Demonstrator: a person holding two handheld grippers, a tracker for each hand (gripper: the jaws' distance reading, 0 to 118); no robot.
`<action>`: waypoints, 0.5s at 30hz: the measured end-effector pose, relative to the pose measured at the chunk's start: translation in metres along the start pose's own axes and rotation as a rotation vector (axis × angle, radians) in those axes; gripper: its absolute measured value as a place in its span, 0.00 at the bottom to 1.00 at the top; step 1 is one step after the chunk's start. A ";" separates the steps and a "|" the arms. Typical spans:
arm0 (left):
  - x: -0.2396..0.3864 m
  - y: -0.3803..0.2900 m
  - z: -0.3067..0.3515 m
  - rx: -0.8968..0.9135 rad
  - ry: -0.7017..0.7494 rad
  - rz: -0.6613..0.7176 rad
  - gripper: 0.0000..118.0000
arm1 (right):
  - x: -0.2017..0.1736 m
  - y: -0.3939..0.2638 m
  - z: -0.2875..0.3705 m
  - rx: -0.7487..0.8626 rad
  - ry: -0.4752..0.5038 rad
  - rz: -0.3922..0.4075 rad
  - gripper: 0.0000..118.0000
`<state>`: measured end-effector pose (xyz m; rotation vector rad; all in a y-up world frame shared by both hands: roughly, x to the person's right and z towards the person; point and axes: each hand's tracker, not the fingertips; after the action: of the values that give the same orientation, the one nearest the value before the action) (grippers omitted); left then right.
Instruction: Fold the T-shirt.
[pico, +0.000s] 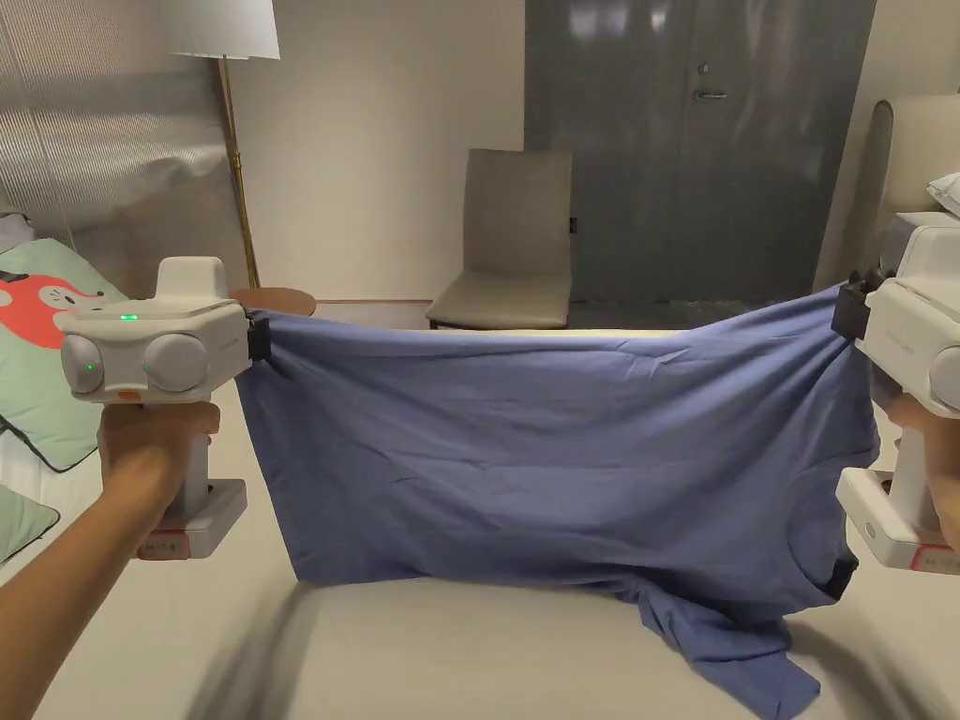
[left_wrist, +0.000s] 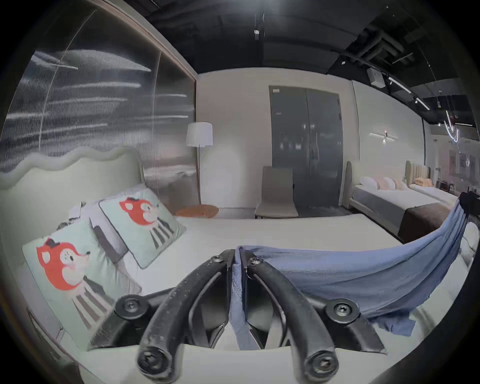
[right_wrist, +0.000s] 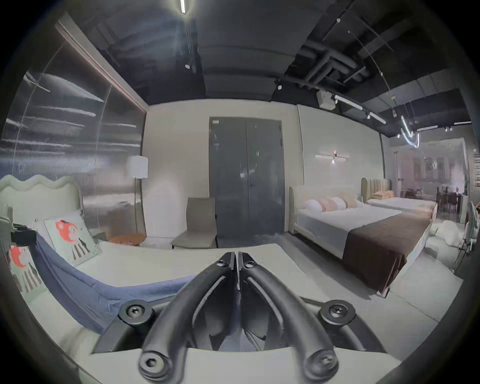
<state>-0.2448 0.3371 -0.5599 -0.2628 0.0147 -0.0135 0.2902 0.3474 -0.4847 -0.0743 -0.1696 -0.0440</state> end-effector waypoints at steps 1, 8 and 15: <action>-0.002 -0.013 0.004 -0.022 -0.001 0.000 0.01 | 0.000 -0.011 0.004 -0.016 0.004 -0.003 0.01; -0.017 -0.110 0.053 -0.155 -0.013 -0.044 0.01 | 0.018 -0.091 0.043 -0.157 0.026 -0.074 0.02; -0.031 -0.182 0.126 -0.238 -0.031 -0.041 0.01 | 0.027 -0.139 0.137 -0.244 0.053 -0.098 0.02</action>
<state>-0.2760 0.1947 -0.3910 -0.5016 -0.0205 -0.0485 0.2867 0.2182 -0.3360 -0.3079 -0.1138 -0.1640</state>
